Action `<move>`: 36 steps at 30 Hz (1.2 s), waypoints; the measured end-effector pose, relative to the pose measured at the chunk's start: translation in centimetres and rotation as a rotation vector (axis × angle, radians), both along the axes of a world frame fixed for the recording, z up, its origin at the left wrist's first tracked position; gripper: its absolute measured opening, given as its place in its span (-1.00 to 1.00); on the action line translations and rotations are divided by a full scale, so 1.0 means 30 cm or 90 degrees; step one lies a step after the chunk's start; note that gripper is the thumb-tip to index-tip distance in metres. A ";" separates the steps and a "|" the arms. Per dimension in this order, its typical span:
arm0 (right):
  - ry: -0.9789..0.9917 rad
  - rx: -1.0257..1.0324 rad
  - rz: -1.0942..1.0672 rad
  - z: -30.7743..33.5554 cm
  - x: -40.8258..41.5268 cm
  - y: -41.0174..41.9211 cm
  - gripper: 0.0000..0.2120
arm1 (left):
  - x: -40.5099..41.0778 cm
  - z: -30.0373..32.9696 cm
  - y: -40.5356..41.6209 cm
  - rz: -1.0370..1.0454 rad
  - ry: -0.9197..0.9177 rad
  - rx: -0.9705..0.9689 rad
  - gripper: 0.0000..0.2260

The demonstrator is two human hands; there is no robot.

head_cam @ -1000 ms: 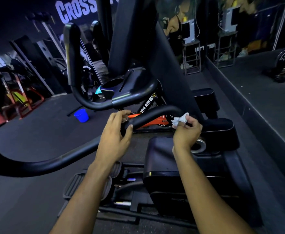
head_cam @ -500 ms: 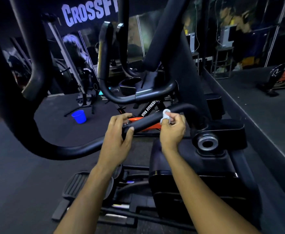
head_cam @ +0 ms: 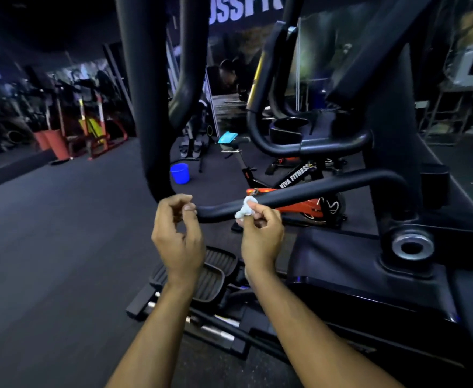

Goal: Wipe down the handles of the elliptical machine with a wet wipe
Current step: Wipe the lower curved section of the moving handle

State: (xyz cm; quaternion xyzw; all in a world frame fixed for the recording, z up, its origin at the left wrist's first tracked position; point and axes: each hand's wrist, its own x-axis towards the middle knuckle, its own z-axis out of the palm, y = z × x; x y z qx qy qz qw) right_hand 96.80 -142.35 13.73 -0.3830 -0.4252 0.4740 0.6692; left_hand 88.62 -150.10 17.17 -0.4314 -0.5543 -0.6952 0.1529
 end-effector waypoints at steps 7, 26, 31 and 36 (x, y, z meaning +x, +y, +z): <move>0.052 -0.027 0.159 0.083 -0.245 -0.182 -0.65 | -0.094 0.053 -0.078 0.065 -0.040 -0.060 -0.78; 0.287 -0.165 0.470 0.328 -0.214 -0.190 -0.85 | -0.096 0.223 -0.145 0.111 -0.096 -0.131 -0.97; -0.043 -0.077 0.430 0.199 -0.088 -0.040 -0.88 | -0.004 0.033 -0.043 0.129 -0.209 -0.208 -0.91; -0.570 0.223 0.315 0.174 0.085 0.079 -0.75 | 0.159 -0.090 0.085 0.135 -0.308 -0.227 -0.89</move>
